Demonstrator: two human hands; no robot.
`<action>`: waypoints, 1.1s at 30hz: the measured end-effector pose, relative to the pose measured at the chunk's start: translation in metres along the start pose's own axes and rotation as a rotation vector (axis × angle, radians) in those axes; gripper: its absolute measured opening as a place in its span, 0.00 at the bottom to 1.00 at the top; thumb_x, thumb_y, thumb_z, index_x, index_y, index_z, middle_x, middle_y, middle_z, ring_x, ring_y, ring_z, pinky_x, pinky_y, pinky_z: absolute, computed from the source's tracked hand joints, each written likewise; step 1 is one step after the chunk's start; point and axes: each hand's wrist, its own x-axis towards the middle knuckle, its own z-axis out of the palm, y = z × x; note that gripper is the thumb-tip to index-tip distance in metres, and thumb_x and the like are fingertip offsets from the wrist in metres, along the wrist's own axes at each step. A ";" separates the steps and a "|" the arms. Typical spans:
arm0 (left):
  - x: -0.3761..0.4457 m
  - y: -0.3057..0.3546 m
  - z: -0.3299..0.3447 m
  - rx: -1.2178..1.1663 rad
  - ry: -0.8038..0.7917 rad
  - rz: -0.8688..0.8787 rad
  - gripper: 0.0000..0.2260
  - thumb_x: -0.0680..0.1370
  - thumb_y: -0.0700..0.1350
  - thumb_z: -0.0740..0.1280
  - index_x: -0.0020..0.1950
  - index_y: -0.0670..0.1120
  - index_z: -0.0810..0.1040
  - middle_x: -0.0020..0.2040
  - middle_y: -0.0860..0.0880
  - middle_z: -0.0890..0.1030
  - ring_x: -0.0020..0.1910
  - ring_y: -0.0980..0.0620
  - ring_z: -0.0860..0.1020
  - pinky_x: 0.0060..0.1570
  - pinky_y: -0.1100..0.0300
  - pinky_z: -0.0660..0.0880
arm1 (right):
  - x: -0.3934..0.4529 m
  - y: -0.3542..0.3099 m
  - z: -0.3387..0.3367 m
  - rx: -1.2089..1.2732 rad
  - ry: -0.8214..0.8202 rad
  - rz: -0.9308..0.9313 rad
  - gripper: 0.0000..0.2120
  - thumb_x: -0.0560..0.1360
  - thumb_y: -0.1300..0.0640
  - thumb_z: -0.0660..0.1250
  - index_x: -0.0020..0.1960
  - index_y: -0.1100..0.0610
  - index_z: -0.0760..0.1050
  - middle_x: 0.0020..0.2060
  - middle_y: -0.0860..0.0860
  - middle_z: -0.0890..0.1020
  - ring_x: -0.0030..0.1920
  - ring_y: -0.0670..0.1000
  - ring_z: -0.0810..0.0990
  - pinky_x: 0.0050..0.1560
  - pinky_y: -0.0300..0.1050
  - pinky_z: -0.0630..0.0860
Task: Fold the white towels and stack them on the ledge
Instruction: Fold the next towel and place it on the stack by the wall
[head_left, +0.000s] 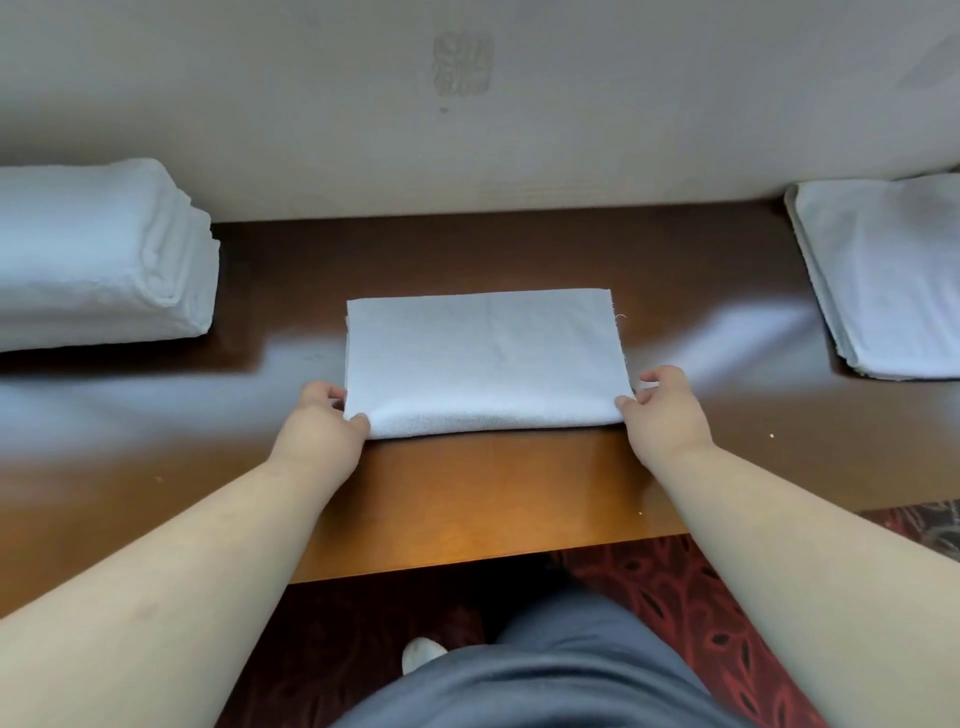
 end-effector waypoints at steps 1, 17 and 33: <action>-0.004 0.001 0.000 0.029 -0.006 0.004 0.19 0.74 0.45 0.66 0.63 0.51 0.64 0.47 0.49 0.81 0.44 0.47 0.80 0.46 0.52 0.77 | -0.004 -0.002 0.000 0.014 0.015 0.007 0.19 0.77 0.56 0.68 0.66 0.52 0.68 0.50 0.48 0.77 0.43 0.45 0.77 0.41 0.42 0.71; -0.037 -0.017 0.016 0.477 -0.026 0.461 0.28 0.79 0.64 0.51 0.78 0.58 0.55 0.79 0.51 0.49 0.78 0.48 0.48 0.74 0.48 0.53 | -0.027 0.010 -0.003 -0.297 -0.175 -0.360 0.31 0.79 0.37 0.57 0.77 0.51 0.63 0.77 0.50 0.60 0.76 0.52 0.60 0.73 0.47 0.61; 0.028 0.057 -0.013 -0.111 -0.164 -0.374 0.29 0.77 0.61 0.65 0.68 0.39 0.73 0.65 0.41 0.76 0.63 0.38 0.74 0.65 0.47 0.69 | 0.061 -0.074 -0.007 -0.014 -0.354 0.266 0.16 0.75 0.46 0.68 0.55 0.57 0.75 0.47 0.51 0.81 0.45 0.54 0.81 0.46 0.47 0.78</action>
